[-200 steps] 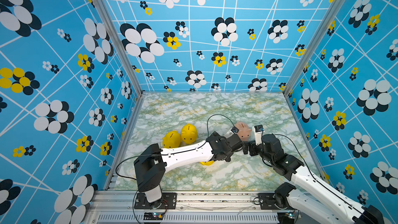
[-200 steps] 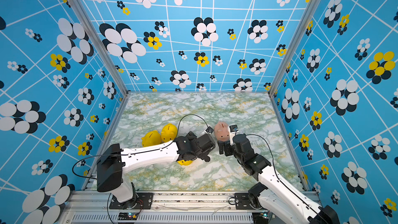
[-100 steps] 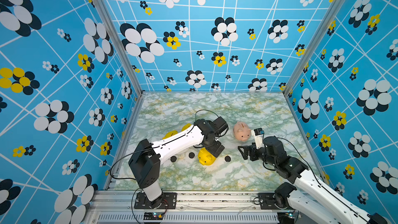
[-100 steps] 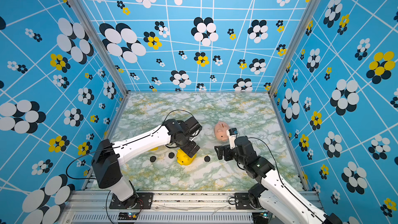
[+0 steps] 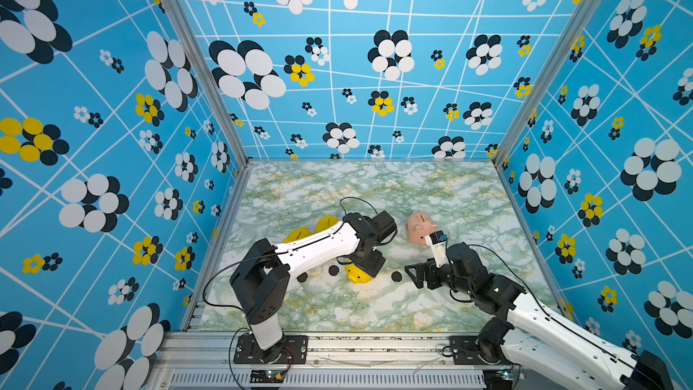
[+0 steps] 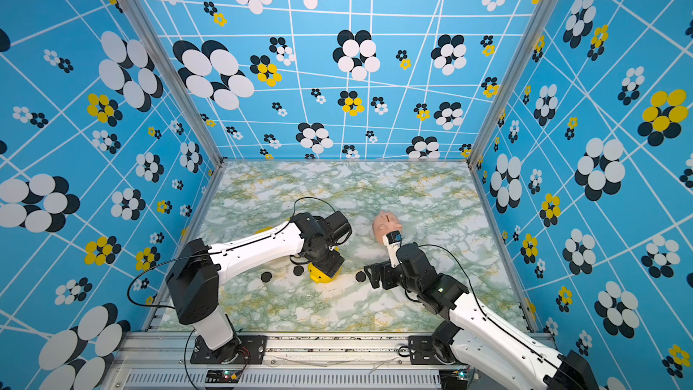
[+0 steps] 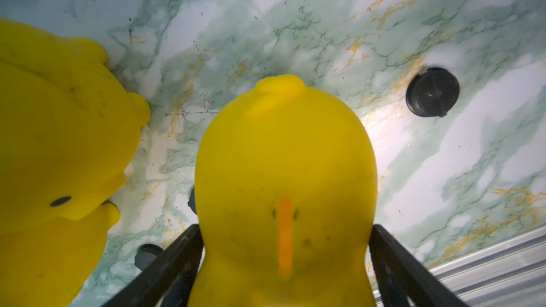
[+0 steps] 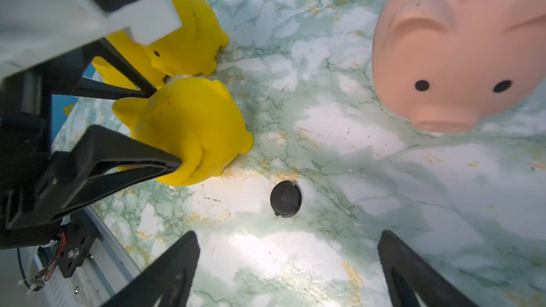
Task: Open piggy banks
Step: Move the piggy bank to the center of the board, then move the lid to the center of the board.
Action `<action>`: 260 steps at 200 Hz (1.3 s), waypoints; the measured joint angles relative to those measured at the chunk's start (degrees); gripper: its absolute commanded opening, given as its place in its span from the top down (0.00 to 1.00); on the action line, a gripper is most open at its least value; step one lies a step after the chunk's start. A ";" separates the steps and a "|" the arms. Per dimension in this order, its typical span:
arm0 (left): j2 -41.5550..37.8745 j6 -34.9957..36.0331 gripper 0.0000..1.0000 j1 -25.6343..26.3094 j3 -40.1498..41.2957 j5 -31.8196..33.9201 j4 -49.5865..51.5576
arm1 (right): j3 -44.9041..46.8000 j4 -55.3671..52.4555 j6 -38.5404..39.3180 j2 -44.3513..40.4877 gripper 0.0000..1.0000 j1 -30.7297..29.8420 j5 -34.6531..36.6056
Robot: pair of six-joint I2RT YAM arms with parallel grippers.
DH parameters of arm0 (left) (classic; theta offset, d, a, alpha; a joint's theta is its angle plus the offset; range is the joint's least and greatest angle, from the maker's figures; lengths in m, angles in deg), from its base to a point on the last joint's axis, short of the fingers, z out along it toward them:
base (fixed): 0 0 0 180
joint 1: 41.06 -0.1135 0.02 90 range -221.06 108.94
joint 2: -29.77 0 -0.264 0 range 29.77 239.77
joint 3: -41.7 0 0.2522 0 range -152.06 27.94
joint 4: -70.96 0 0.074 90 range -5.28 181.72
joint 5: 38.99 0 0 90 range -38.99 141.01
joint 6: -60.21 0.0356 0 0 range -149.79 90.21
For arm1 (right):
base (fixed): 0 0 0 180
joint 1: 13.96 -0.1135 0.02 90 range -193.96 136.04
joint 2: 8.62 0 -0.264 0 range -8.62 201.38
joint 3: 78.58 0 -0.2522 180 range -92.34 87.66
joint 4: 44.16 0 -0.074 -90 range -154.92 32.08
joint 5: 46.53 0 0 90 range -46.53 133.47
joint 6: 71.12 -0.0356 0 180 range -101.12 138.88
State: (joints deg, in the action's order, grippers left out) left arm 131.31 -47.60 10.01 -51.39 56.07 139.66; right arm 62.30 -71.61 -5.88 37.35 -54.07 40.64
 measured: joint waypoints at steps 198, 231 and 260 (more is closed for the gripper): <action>7.52 -0.42 0.01 -13.57 -29.97 4.20 7.54 | 1.29 11.39 4.76 25.35 0.46 -12.15 4.81; -2.14 -0.66 0.01 -15.72 -20.57 0.44 4.24 | 0.94 15.87 5.55 28.57 0.58 -12.17 6.84; -9.53 -0.68 0.01 -16.92 -9.42 -1.81 -1.46 | -1.49 19.41 6.86 33.46 0.68 -12.15 7.48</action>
State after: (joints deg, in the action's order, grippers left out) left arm 121.78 -48.27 -6.90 -60.81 54.26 138.19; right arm 60.81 -52.20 0.99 70.82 -66.23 48.11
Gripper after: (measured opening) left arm 0.988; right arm 0.363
